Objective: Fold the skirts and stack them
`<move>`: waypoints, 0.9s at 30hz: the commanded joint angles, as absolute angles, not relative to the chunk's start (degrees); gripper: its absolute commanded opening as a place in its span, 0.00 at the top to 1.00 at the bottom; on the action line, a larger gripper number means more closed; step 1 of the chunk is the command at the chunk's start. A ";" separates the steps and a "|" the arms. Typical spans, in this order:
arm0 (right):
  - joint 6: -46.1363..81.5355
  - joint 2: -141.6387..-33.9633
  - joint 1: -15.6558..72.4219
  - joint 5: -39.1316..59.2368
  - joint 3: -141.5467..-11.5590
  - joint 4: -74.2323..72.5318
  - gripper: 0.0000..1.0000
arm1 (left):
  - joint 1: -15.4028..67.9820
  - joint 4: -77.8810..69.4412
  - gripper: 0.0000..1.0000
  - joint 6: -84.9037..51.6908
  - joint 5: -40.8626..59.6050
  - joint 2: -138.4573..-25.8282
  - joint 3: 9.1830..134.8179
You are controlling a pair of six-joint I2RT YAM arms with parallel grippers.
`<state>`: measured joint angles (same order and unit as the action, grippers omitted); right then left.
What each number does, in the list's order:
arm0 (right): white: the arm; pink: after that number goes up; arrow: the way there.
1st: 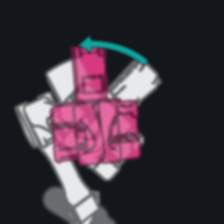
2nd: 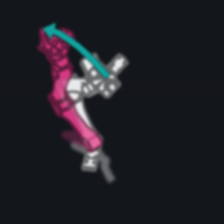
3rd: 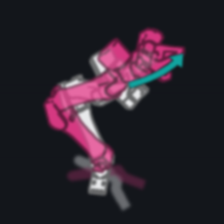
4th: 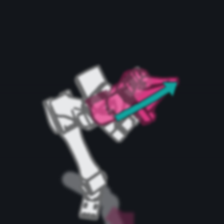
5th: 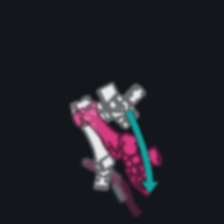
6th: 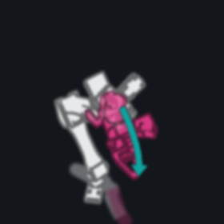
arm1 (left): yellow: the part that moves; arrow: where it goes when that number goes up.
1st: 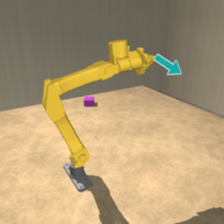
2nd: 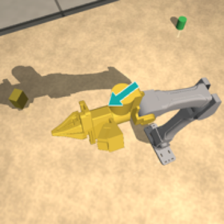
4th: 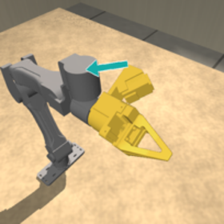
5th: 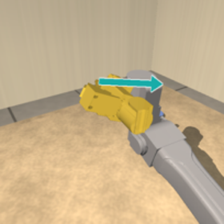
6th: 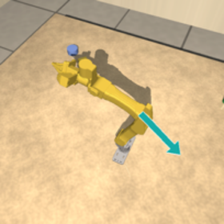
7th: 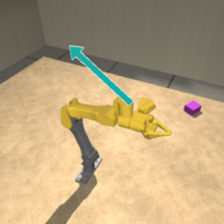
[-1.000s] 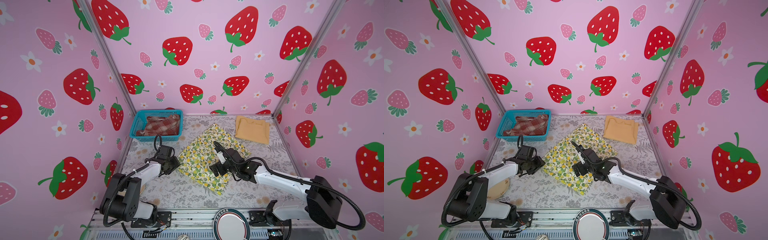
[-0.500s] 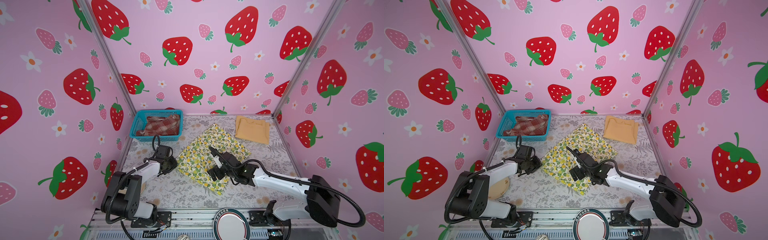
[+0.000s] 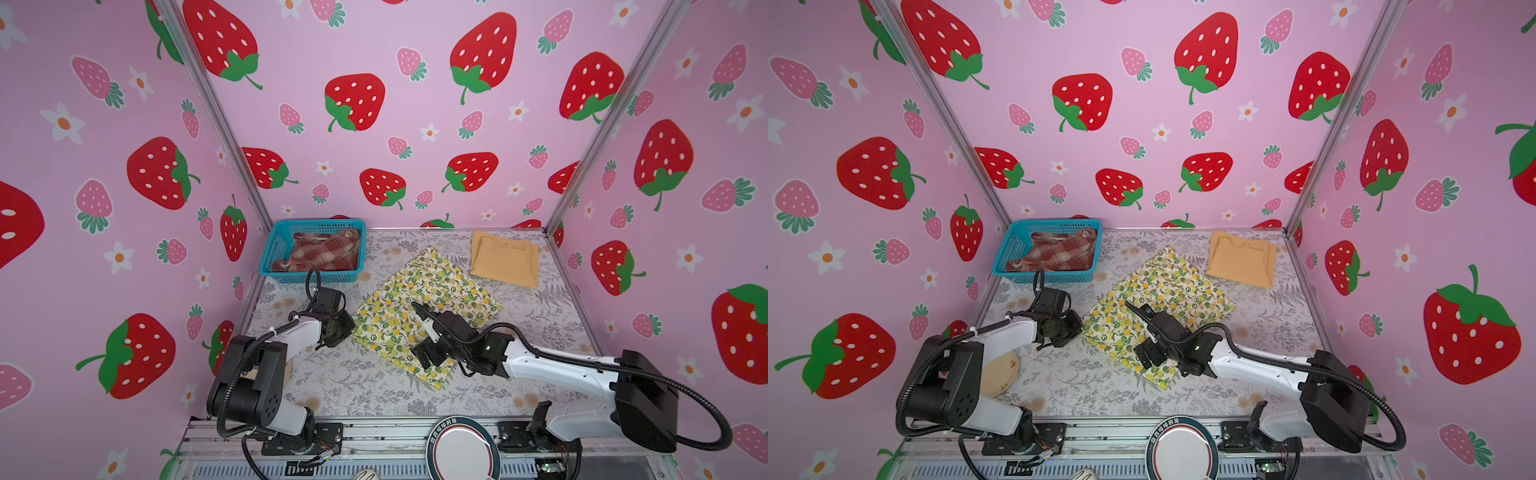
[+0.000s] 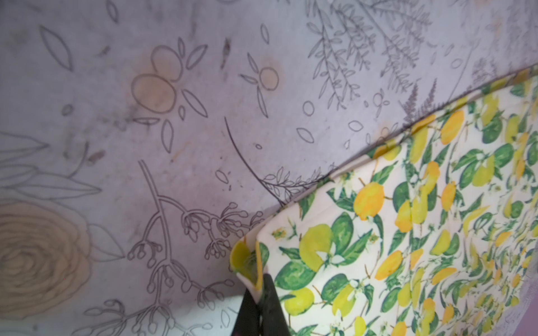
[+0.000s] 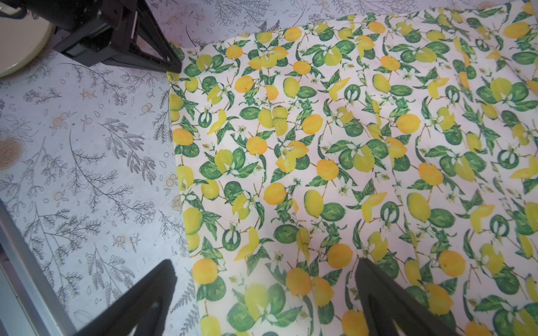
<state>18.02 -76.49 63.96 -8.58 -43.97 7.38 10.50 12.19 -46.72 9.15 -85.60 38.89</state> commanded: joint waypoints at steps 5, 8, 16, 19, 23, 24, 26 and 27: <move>18.90 -75.53 67.89 -10.87 -41.34 7.76 0.00 | 10.24 18.46 1.00 -45.88 10.41 -81.87 45.33; 19.06 -75.02 70.14 -11.68 -39.94 7.82 0.00 | 10.17 20.08 1.00 -46.09 11.63 -80.24 47.84; 21.20 -76.88 75.54 -12.91 -37.99 6.33 0.00 | 10.19 23.41 1.00 -45.62 12.73 -79.40 54.22; 22.50 -79.03 77.94 -13.81 -38.53 5.37 0.00 | 10.18 23.72 1.00 -45.53 13.33 -80.45 55.73; 24.40 -83.08 82.05 -17.19 -40.62 5.70 0.04 | 10.20 23.91 1.00 -45.44 13.71 -81.37 57.08; 24.96 -84.21 82.71 -18.17 -41.15 6.09 0.04 | 10.20 23.91 1.00 -45.52 13.71 -81.47 57.27; 25.88 -86.12 83.13 -19.32 -41.87 6.78 0.08 | 10.19 23.82 1.00 -45.63 13.96 -81.61 57.61; 26.38 -86.90 83.14 -19.94 -42.05 7.07 0.09 | 10.20 23.86 1.00 -45.62 14.15 -81.61 57.88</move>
<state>23.53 -85.43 82.48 -16.21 -40.23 5.89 10.48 22.11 -46.26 13.30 -81.32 55.07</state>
